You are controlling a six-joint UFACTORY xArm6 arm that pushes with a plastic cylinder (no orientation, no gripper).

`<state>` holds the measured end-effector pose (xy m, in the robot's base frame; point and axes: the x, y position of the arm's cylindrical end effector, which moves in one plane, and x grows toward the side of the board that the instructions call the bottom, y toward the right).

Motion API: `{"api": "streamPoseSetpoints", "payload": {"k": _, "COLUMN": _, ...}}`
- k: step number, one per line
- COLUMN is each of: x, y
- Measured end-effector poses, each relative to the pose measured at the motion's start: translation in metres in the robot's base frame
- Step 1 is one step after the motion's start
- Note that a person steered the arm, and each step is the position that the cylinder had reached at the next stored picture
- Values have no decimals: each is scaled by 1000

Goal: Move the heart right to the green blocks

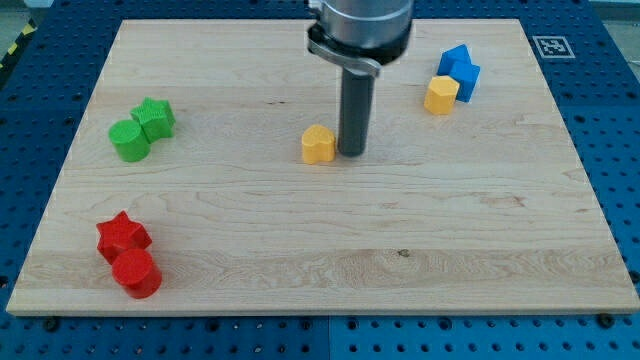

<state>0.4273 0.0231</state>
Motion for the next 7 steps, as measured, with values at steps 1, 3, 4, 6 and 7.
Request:
{"api": "streamPoseSetpoints", "payload": {"k": 1, "x": -4, "y": -15}}
{"api": "streamPoseSetpoints", "payload": {"k": 3, "x": 26, "y": -23}}
{"api": "streamPoseSetpoints", "payload": {"k": 4, "x": 22, "y": -48}}
{"api": "streamPoseSetpoints", "payload": {"k": 6, "x": 35, "y": -62}}
{"api": "streamPoseSetpoints", "payload": {"k": 7, "x": 25, "y": -70}}
